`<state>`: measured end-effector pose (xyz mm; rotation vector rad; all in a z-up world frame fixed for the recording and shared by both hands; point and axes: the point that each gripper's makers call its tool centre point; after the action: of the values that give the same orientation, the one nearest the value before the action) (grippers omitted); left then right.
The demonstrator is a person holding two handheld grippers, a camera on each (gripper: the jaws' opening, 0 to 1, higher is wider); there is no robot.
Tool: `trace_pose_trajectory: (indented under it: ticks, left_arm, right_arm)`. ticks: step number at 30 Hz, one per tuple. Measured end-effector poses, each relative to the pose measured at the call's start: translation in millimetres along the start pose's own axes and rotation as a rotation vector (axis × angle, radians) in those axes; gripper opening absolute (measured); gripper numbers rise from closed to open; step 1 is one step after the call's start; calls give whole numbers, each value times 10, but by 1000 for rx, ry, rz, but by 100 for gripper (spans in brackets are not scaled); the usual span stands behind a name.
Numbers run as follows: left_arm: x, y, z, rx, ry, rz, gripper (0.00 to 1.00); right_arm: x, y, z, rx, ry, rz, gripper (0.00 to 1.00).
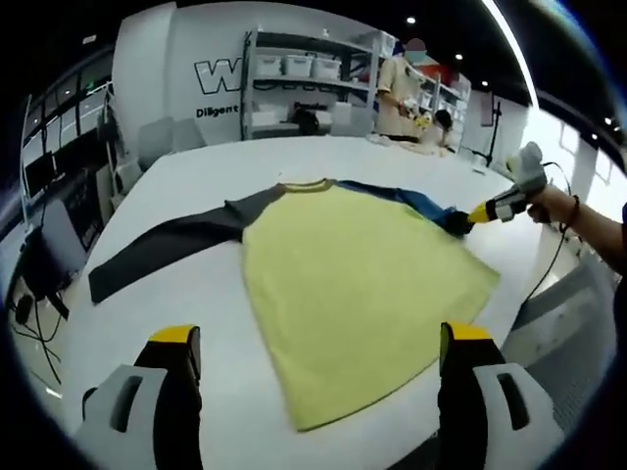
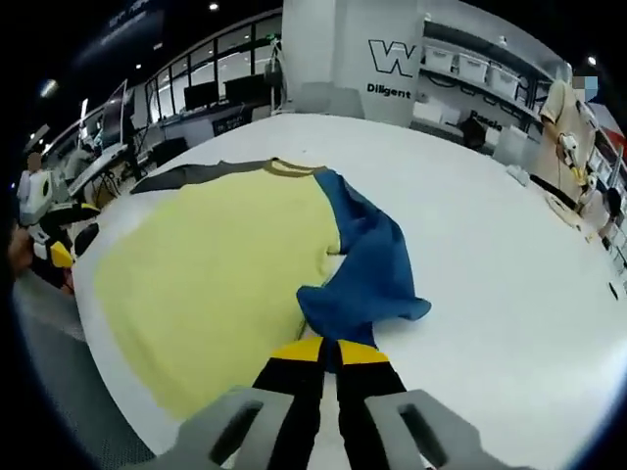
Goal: Fold the garment on the visible template until the final outline fits inside the template.
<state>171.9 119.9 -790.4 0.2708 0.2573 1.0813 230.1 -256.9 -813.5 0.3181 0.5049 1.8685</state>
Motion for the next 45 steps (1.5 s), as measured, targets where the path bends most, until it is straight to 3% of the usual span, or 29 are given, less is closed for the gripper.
trace_pose_trajectory:
  ticks: [11, 20, 30, 45]
  left_arm:
    - [33, 4, -62, 29, -8, 12, 99]
    - [45, 10, -103, 48, -16, 19, 99]
    - [87, 15, -183, 90, -38, 34, 98]
    - [99, 5, -278, 132, -58, 35, 97]
  right_arm:
    - [-509, -15, 209, -15, -46, -104, 0]
    - [-930, -27, 275, 3, -85, -175, 0]
    - [-1449, -130, 151, 48, -125, -273, 0]
    - [-1976, -402, -118, 127, -96, -369, 0]
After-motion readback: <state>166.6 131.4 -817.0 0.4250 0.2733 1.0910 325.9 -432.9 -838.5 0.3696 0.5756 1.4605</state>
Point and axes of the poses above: the point that each gripper's makers call its tool centre point, and the gripper's own axes: y roughly backward along the fingers, x roughly to its left, z roughly out of its top, and after that the axes turned 15 degrees about -x, right-handed
